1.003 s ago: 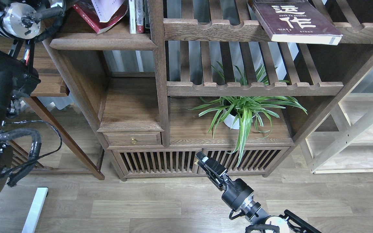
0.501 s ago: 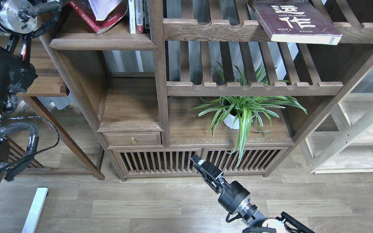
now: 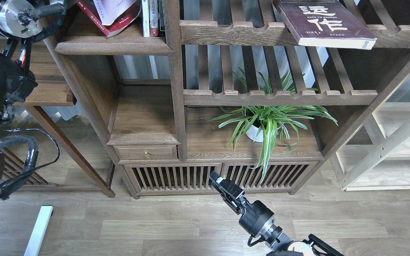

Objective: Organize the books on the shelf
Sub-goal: 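Insert the white book into the upper shelf beside the red book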

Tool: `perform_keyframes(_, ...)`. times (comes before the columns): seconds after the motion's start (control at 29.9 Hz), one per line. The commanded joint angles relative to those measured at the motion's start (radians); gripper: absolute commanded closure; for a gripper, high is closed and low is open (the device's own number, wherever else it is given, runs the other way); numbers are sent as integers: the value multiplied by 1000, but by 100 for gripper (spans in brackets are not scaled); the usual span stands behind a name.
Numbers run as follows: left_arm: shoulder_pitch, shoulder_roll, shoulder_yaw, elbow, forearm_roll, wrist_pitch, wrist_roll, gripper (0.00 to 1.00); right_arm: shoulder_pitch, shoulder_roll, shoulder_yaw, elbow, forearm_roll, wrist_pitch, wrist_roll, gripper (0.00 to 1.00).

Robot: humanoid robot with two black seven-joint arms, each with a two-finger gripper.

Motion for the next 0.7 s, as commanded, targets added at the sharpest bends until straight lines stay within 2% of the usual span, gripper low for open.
perform_keyframes(0.0, 0, 2, 0, 0, 0, 0, 0, 48, -7, 5, 0, 0, -5, 0, -2, 41)
perform_keyframes(0.17, 0, 8, 6, 0, 0, 0, 0, 45, -8, 5, 0, 0, -5, 0, -4, 41)
perform_keyframes(0.67, -51, 8, 16, 1, 0, 0, 0, 44, -13, 8, 0, 5, -11, 0, -19, 41)
